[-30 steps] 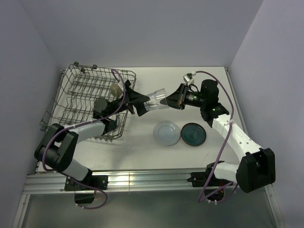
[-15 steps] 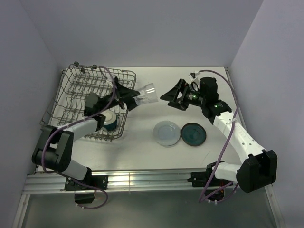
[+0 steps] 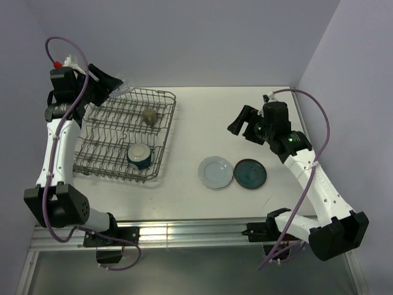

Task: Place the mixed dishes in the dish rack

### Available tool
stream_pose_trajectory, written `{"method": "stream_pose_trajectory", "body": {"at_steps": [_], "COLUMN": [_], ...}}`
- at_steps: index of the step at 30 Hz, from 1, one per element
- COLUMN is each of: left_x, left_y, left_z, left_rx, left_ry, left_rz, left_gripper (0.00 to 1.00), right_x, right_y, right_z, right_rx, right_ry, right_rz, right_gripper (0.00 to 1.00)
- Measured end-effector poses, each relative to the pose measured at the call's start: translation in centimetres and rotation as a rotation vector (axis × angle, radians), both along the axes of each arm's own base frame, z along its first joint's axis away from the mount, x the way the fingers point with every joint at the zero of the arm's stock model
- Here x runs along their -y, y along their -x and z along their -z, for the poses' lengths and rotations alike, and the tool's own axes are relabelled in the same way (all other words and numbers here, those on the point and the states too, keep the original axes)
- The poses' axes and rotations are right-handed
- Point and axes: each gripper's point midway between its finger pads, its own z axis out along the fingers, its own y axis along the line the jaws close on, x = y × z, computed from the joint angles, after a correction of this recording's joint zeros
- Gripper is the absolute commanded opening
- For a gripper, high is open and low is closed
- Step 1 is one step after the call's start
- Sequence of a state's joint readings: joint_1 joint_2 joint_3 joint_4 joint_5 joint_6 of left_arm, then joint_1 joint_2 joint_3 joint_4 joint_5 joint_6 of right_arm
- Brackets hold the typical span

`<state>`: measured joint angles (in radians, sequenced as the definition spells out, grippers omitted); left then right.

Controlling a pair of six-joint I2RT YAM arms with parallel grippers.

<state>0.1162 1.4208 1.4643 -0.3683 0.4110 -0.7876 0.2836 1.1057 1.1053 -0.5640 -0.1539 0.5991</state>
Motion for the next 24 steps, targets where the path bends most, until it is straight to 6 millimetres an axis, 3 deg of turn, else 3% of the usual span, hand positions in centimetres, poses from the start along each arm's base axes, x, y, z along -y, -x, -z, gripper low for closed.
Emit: {"method": "stream_pose_trajectory", "body": {"at_steps": [3,8,11,14,24], "left_x": [-2.1,-4.8,-5.3,-5.5,-5.5], "left_y": [-1.4,-2.3,-2.4,-2.9,-6.5], "left_z": [3.1,11.9,15.6,17.5,20.2], "left_rx": [-0.109,-0.380,-0.485,-0.531,-0.561], "left_ry": [-0.115,-0.237,-0.261,-0.271,-0.287], "left_rz": [-0.064,-0.121,-0.117,-0.121,-0.136], "left_gripper": [0.00,0.00,0.00,0.00,0.00], "right_x": [0.6,1.1,1.3,1.5,2.0], "right_y": [0.2,0.6,0.9,1.2,2.8], "right_z": [0.6,2.2,2.9,3.6,6.2], "right_rx": [-0.012,-0.041,-0.056,-0.066,-0.110], "right_ry": [0.038,0.076,0.088,0.098,0.117], "right_rz": [0.009,0.012,0.011,0.013,0.008], "right_gripper": [0.87,0.86,0.86,0.86,0.85]}}
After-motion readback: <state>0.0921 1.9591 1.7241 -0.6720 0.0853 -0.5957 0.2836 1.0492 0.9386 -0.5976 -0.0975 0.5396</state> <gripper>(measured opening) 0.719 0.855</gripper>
